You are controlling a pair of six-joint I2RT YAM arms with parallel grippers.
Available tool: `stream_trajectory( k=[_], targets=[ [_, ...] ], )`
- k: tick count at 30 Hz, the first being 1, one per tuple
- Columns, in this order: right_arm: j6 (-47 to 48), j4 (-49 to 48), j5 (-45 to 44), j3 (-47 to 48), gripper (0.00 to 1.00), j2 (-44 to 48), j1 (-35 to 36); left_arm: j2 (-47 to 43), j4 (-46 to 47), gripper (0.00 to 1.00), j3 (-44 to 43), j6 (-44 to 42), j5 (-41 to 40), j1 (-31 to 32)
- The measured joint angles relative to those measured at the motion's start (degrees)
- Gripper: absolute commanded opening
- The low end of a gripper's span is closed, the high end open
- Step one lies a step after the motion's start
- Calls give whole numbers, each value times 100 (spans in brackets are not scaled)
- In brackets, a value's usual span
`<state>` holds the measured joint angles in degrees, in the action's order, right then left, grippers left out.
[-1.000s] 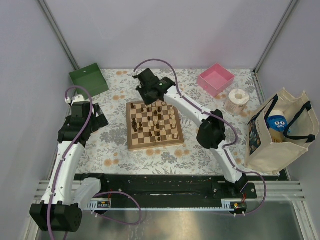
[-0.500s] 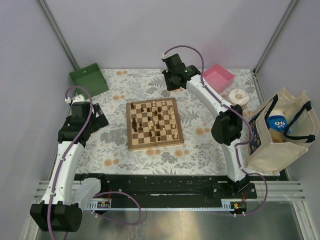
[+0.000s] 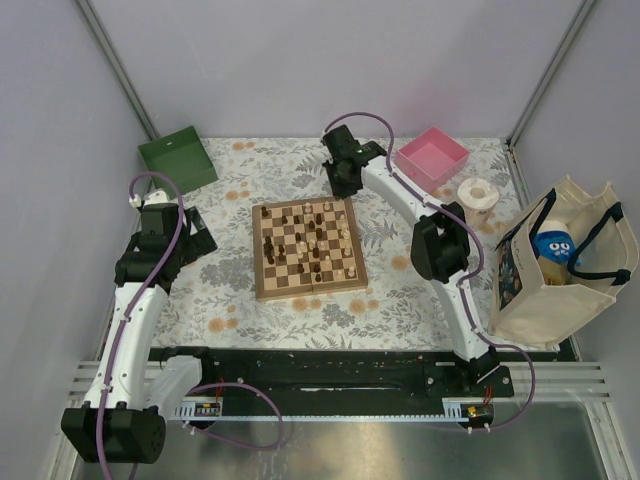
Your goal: Set up the chess pieces on the board
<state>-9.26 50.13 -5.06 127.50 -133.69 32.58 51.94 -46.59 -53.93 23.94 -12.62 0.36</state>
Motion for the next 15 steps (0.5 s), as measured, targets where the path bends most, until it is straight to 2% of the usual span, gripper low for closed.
stream_trajectory(
  k=[15],
  targets=[
    [0,133,83,63,7,-348,-33,31,4,99,0,-2,74,0]
  ],
)
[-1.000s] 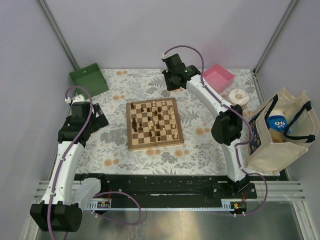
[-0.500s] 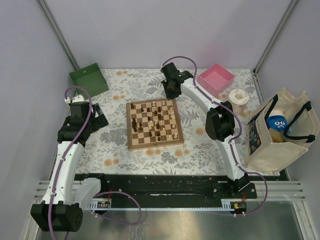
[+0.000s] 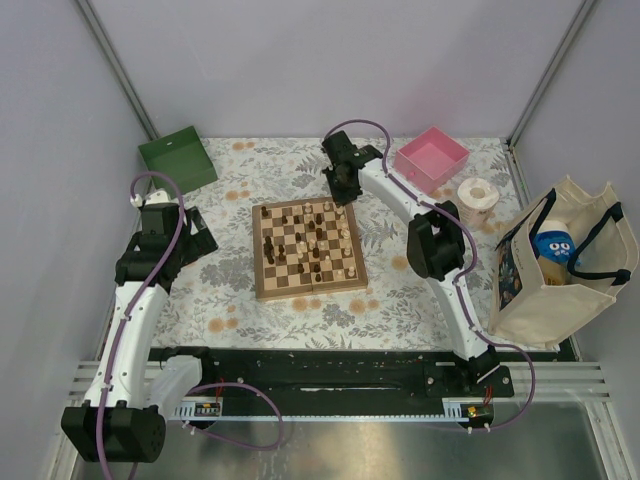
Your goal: Set up the chess pieces on the board
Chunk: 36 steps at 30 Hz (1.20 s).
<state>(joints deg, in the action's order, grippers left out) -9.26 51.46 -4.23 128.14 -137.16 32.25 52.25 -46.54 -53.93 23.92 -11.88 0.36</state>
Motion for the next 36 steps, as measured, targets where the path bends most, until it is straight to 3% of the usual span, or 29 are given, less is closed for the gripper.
stream_trajectory(
  k=[6,22,36],
  targets=[
    [-2,70,70,0,8,-61,0,0,17,99,2,0,57,-120],
    [9,114,90,0,32,-61,-2,0,35,99,9,-2,153,-216],
    [72,245,221,481,44,-48,-2,0,37,99,9,-13,219,-243]
  ],
)
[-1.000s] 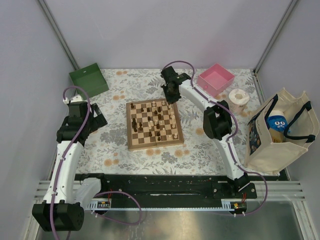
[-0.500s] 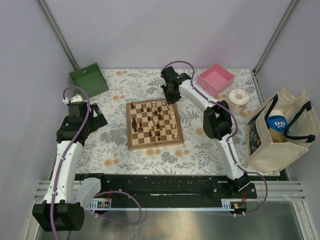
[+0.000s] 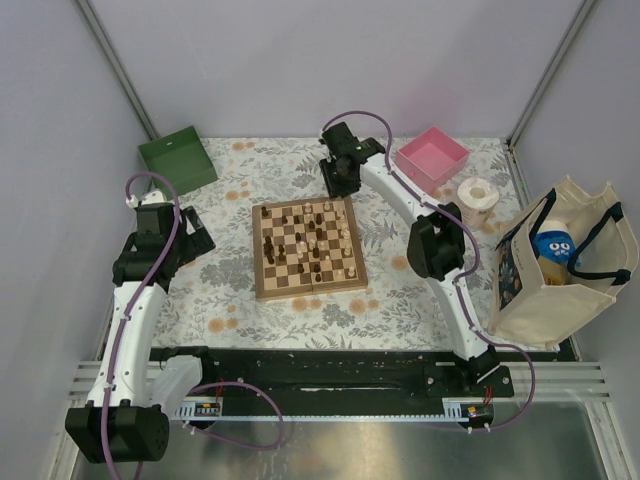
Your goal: Set up the chess pieces on the board
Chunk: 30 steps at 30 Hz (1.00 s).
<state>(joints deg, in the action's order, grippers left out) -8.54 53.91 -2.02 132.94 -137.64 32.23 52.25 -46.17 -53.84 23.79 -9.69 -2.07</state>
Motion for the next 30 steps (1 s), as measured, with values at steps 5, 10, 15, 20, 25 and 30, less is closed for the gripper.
stream_trajectory(
  k=[5,10,15,20,25,30],
  targets=[
    [7,-9,-7,-4,45,264,4,0,0,99,0,0,7,-7],
    [22,-221,175,-896,44,1047,144,0,0,99,0,0,11,-28],
    [118,-525,387,-1803,43,1635,671,0,0,99,0,0,28,-37],
    [144,-809,684,-2402,43,1764,1095,0,0,99,0,0,31,-44],
    [138,-870,815,-2653,43,1757,1075,0,0,99,0,0,33,-50],
    [122,-951,835,-2640,43,1718,1051,0,0,99,0,0,39,-50]
  ],
)
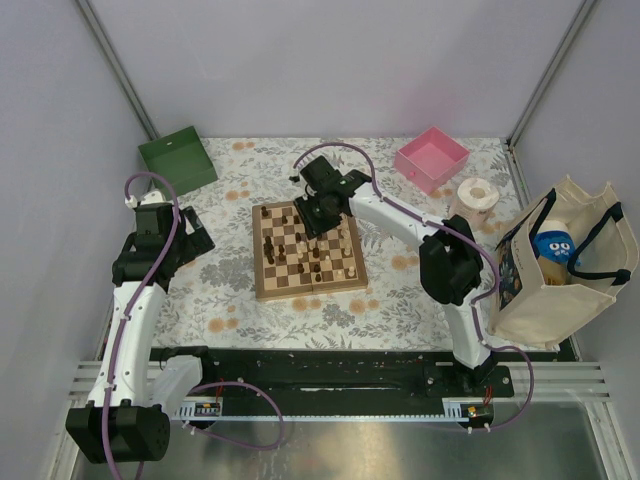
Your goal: Set up the chess pieces on the board
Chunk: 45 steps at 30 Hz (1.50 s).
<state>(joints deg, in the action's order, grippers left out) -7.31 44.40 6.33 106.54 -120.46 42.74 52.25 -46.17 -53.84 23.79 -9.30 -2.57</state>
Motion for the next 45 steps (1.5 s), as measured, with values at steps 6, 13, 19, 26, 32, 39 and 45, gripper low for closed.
stream_trajectory(
  k=[6,13,19,26,32,39,45],
  targets=[
    [-4,0,50,175,43,-289,0,0,0,99,0,0,11,-11],
    [-2,39,63,437,43,-599,0,0,0,99,0,0,17,-17],
    [0,107,66,645,41,-767,2,0,2,99,0,-2,37,-28],
    [0,201,63,645,41,-807,0,0,4,99,2,0,63,-50],
    [0,201,66,643,41,-807,0,11,48,99,2,-2,118,-57],
    [2,179,83,496,42,-807,0,11,81,99,0,-2,146,-72],
    [2,175,81,463,28,-807,0,11,81,99,2,-2,162,-83]
  ],
)
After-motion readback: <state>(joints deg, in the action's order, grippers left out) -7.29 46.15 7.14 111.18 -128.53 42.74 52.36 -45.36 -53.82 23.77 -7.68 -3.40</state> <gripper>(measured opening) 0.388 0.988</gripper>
